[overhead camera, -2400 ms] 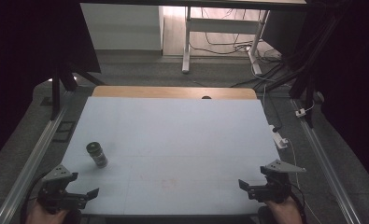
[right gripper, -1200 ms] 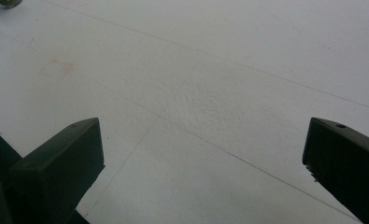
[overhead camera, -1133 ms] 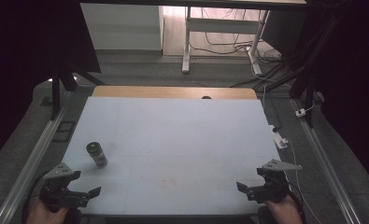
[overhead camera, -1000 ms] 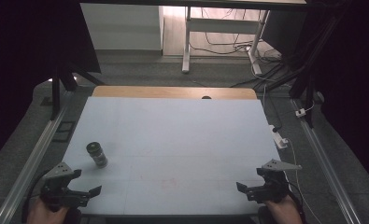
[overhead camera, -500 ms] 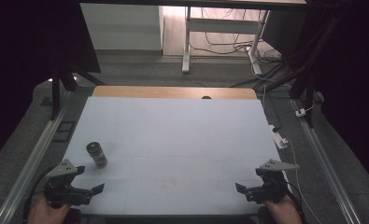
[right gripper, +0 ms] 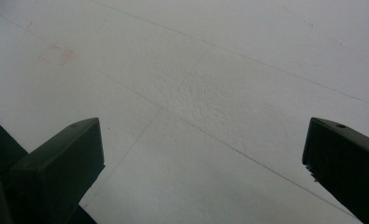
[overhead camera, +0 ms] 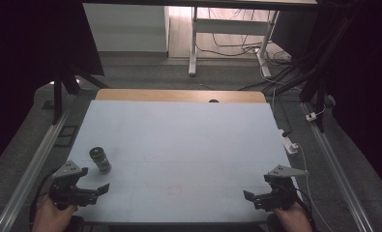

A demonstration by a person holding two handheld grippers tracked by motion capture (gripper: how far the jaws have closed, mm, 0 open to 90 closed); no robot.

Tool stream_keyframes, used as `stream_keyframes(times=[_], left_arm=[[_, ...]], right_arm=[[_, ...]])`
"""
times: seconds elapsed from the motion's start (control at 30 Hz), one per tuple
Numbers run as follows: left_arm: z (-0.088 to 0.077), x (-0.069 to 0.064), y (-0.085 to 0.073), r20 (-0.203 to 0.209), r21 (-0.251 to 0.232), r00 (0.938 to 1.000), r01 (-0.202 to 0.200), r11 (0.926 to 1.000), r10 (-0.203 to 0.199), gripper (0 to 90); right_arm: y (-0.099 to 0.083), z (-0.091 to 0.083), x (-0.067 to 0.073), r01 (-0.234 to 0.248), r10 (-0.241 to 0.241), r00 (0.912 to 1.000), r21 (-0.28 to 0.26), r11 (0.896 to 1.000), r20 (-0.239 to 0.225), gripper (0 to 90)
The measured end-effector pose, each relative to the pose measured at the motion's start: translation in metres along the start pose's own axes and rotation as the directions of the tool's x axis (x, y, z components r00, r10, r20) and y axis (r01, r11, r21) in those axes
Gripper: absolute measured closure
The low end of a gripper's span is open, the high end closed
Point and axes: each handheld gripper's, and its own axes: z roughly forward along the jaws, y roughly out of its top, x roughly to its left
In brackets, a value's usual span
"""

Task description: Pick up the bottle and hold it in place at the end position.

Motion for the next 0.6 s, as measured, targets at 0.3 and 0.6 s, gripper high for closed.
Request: stream_keyframes(times=[0.3,0.6], left_arm=[[0.01,0.008,0.004,-0.049,-0.005,0.9987,-0.013,0.9999,0.013,0.0],[0.023,0.018,0.015,-0.052,0.01,0.9985,0.016,0.9998,-0.016,0.0]], right_arm=[[0.0,0.001,0.0,0.003,-0.003,1.0,0.008,1.0,-0.001,0.0],[0.0,0.001,0.0,0.004,-0.004,1.0,0.015,1.0,-0.002,0.0]])
